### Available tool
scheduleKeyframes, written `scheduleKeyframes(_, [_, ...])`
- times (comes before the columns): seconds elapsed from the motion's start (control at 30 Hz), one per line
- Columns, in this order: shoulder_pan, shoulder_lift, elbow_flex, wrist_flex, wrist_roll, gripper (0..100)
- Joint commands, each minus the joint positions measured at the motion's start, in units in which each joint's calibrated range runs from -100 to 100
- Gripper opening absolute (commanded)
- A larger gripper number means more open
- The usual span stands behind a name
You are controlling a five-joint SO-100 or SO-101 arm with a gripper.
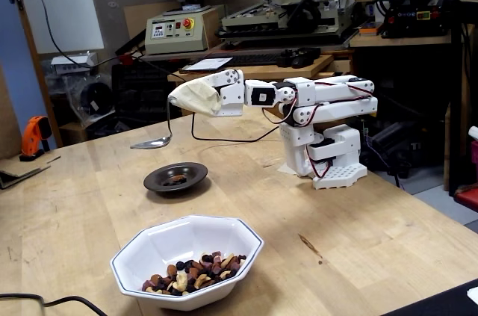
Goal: Use spoon to transfer food from the white bowl to brown plate
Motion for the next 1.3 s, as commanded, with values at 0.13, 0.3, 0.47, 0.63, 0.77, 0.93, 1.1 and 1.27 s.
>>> scheduleKeyframes(0.13, [0.35,-0.61,0.54,-1.13,0.0,4])
scheduleKeyframes(0.3, [0.5,-0.61,0.54,-1.05,0.0,4])
scheduleKeyframes(0.47, [0.43,-0.61,0.63,-0.82,0.0,4])
scheduleKeyframes(0.63, [0.06,-0.61,0.63,-0.82,-0.05,4])
scheduleKeyframes(0.77, [0.06,-0.61,0.63,-0.82,-0.05,4])
scheduleKeyframes(0.93, [0.13,-0.61,0.63,-0.82,-0.05,4])
scheduleKeyframes(1.1, [0.06,-0.61,0.63,-0.82,-0.05,4])
scheduleKeyframes(1.27, [0.06,-0.61,0.63,-0.82,-0.05,4])
